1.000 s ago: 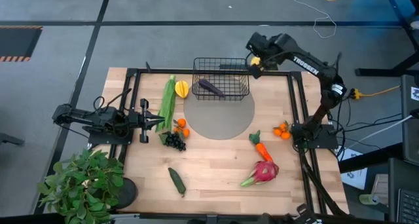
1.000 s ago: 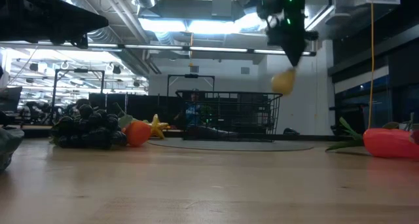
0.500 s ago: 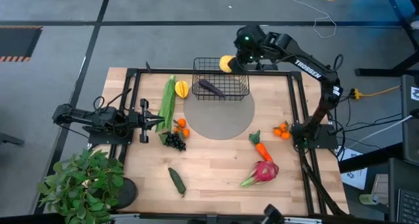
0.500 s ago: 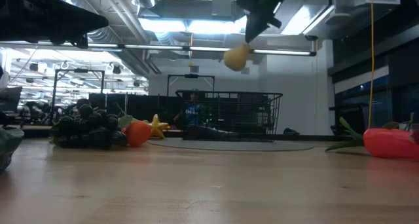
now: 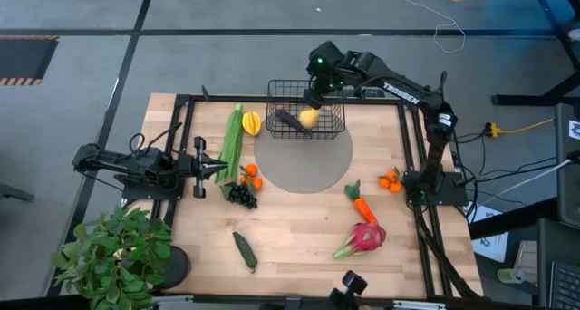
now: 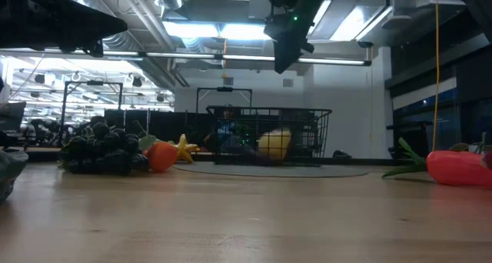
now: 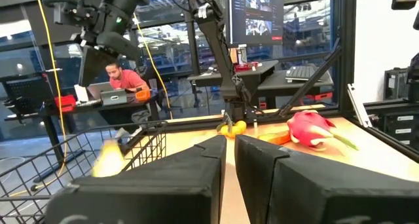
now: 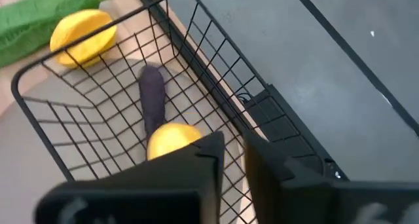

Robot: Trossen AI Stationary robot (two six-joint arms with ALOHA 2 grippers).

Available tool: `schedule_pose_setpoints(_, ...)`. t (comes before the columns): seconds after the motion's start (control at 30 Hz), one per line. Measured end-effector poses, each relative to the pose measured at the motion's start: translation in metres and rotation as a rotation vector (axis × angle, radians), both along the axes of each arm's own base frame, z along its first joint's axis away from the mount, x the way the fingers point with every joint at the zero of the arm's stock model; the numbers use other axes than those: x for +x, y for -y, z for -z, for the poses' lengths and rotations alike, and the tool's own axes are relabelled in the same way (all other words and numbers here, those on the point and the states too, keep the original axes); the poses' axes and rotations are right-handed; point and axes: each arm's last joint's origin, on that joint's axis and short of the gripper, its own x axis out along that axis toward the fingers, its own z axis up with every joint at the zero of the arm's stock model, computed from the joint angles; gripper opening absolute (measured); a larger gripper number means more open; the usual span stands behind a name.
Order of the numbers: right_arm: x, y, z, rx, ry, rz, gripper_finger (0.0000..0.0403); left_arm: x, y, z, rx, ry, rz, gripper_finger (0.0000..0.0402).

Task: Build produce basket
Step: Put the right orange tangerines into the black wire basket

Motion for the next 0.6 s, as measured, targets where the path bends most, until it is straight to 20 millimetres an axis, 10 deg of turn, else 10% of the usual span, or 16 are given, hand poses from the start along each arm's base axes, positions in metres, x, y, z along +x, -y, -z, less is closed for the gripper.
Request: schedule_pose_setpoints(0.6, -0.067, -0.050, -0.023, 0.285, -0.258, 0.254, 0.0121, 0.000, 0.000, 0.000, 0.000, 0.000, 0.000, 0.0023)
